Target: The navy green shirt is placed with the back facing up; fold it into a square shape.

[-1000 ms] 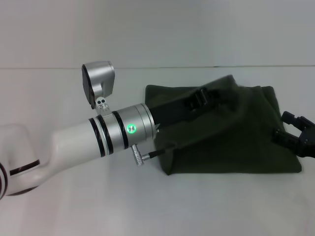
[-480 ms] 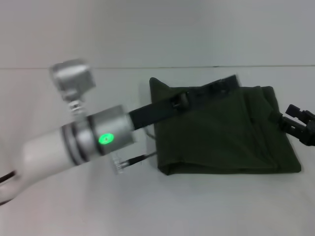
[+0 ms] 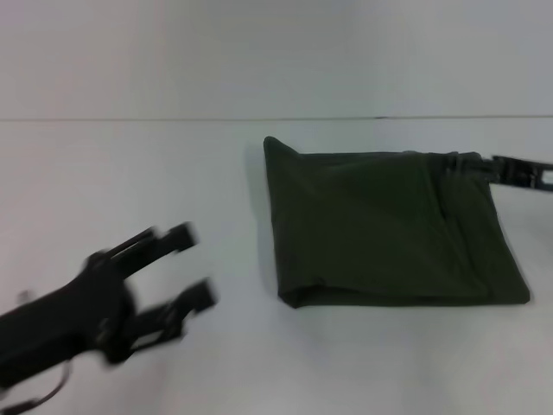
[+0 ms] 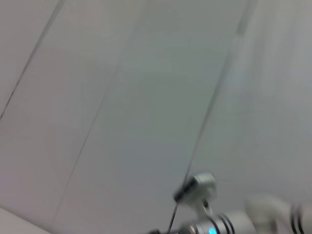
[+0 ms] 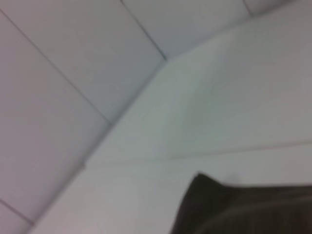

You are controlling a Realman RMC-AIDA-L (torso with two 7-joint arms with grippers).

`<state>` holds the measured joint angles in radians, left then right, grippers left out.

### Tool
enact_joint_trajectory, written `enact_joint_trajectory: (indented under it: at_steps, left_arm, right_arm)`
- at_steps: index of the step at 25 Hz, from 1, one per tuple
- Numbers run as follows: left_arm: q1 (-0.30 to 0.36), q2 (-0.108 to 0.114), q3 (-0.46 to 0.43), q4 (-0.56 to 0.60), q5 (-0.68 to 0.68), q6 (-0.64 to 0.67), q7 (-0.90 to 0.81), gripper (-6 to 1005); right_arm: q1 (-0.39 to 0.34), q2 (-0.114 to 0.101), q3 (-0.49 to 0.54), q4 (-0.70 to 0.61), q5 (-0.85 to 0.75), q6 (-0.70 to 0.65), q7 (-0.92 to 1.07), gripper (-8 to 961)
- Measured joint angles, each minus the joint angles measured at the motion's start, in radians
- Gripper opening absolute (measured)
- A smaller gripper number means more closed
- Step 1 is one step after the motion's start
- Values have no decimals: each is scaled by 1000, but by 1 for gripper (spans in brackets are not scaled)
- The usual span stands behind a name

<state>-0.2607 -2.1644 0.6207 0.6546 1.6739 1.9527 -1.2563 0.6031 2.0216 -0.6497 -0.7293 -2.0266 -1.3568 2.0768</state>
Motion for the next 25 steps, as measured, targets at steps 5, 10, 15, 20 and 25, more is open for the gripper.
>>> enact_joint_trajectory:
  at_steps: [5,10,15,20,25]
  left_arm:
    - [111,-4,-86,137,151,75,143,863]
    - [191,-8,-122,195,176,85,244,858]
    - [222,-8,-166,206,165,97,281,854]
    - [276,-8,-215,207,74,102,311,851]
    - [338,-12,-304,159,-24,102,356,848]
  right_arm:
    - [134,-40,-81,-74,-224,11,305,936]
    - [213,-43,-87,-152,-410,10,455,927]
    - [250,-35,-87,-170,-564,0,533,918]
    - [247,-22,-110,-109,-586,42,532,914]
    - [240,-14,-136,-49,-584,117,529,915]
